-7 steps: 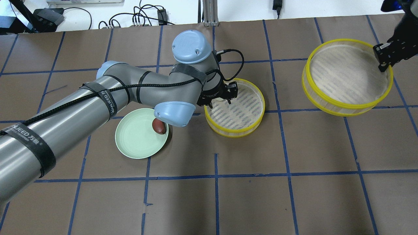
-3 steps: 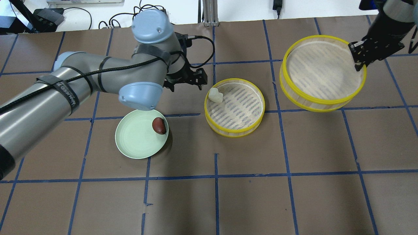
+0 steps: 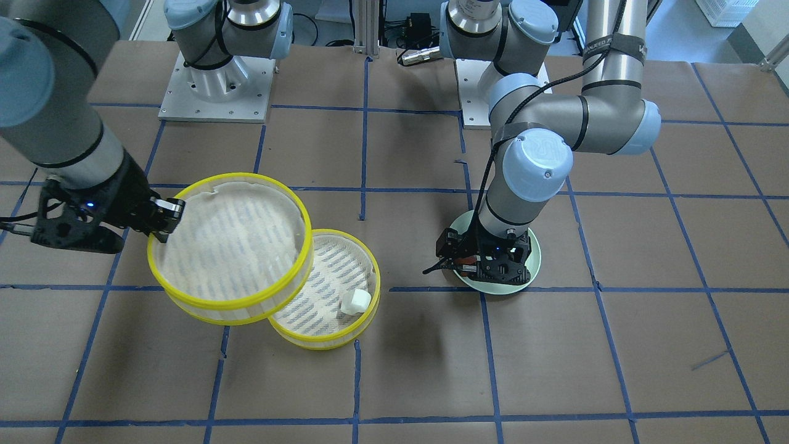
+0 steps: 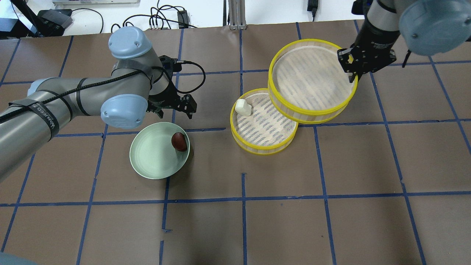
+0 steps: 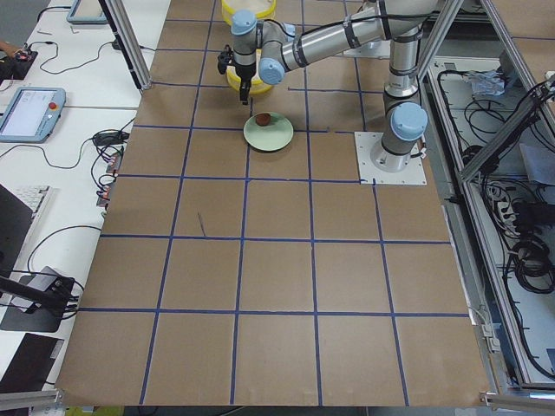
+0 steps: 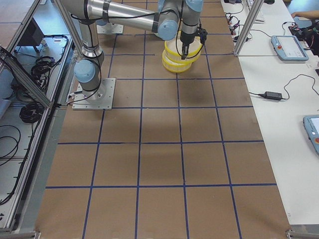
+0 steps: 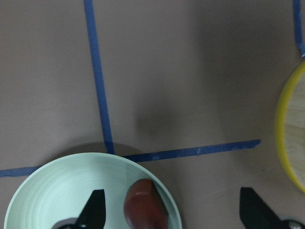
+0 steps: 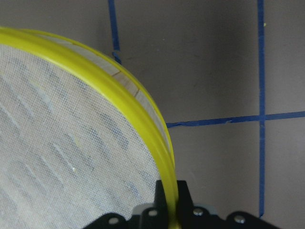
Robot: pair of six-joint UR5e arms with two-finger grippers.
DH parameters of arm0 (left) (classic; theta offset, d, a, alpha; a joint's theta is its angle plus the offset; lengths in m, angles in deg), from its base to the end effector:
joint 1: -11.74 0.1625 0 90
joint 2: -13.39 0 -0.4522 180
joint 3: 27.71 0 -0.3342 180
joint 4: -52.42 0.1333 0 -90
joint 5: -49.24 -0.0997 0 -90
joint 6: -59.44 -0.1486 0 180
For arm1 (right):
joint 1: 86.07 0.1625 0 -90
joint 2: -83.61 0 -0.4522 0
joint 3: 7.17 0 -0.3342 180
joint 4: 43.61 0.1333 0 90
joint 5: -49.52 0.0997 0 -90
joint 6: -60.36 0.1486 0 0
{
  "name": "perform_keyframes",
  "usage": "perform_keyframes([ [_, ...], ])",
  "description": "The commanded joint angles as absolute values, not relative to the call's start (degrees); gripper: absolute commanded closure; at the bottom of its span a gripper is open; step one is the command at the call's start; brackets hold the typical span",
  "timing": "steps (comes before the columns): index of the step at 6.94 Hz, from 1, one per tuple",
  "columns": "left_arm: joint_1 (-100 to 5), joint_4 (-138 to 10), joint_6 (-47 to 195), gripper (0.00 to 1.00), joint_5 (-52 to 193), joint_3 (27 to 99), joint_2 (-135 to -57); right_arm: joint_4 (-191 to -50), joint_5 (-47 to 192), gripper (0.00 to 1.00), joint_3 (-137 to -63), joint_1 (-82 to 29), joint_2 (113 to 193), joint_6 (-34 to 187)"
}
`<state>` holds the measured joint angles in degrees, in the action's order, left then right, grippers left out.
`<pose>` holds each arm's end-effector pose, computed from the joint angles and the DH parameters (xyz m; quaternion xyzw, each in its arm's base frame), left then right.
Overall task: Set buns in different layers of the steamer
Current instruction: 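Return left gripper to bowl while right gripper sets top tier back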
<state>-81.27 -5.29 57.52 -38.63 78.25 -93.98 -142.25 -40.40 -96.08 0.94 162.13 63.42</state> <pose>-0.1655 -0.5032 0.2602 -0.0428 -0.9989 -0.0093 0.0185 0.1065 -0.5201 0.3938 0.0528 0.9985 0.0153 0.0007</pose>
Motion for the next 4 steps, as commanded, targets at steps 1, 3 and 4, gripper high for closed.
perform_keyframes([
  [1, -80.81, -3.66, 58.11, 0.00, -39.44, 83.98, -94.62, -146.60, -40.13, 0.91, -95.94, 8.47, 157.81, 75.27],
  [3, -80.81, -2.34, 58.29, 0.04, -39.53, 84.62, -94.71, -149.43, -40.04, 0.91, -96.12, 10.26, 152.63, 78.55],
  [4, -80.81, -2.42, 60.73, 0.13, -39.44, 85.05, -94.88, -148.47, -40.13, 0.91, -96.29, 11.22, 152.08, 79.86],
])
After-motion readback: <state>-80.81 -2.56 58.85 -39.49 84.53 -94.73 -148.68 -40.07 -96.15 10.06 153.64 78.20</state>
